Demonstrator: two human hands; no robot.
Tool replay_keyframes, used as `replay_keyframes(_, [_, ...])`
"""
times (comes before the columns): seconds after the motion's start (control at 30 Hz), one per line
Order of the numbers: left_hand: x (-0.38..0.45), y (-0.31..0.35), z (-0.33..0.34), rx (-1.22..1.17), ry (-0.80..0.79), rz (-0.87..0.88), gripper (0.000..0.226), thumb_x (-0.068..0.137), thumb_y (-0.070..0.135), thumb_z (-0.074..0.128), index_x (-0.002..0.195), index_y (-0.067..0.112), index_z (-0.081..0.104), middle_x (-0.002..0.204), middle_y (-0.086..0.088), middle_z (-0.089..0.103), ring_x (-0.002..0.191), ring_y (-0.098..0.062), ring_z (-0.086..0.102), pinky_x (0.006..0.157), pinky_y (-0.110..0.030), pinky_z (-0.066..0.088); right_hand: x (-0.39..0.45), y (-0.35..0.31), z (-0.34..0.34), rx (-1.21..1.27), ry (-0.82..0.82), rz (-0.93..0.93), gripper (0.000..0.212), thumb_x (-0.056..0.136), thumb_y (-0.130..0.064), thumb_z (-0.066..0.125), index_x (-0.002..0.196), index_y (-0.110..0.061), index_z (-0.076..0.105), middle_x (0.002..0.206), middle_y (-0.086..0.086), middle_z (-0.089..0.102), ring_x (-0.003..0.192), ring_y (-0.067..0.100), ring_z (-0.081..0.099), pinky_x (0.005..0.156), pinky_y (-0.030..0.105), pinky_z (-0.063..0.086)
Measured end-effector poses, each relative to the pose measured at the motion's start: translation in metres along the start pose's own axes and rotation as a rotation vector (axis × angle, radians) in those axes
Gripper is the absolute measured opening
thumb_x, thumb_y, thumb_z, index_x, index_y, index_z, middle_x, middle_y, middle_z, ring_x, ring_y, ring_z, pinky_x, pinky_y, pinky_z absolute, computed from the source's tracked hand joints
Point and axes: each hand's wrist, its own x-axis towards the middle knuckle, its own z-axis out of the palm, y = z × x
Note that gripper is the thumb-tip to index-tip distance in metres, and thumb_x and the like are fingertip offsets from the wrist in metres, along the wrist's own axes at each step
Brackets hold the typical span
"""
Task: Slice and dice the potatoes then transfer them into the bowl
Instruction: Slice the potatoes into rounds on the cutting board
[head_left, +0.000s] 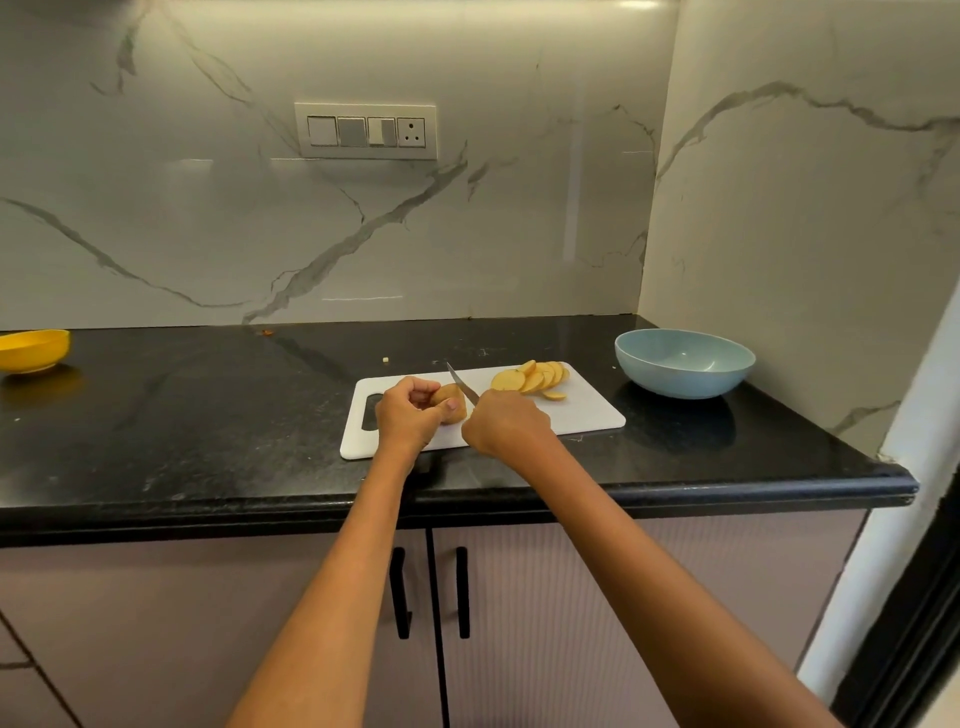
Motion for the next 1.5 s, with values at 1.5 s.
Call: replay_keyframes(1.5, [-0.001,-0.001,0.001,0.003,0.006,-0.028,0.034,0.074,0.008,0.076,0.105,0.002,0.062,0.103,-0.014,0.066,0.092,-0.021,0.062,0.085,-0.031,0.051,-0.007,0.009,0.005,0.021,0.051,-0.01,0.032,0.097,-0.021,0.043,0.126,-0.009,0.05,0.121,0.009,0.056,0.11,0.024,0.054,0.08,0.029,0.04])
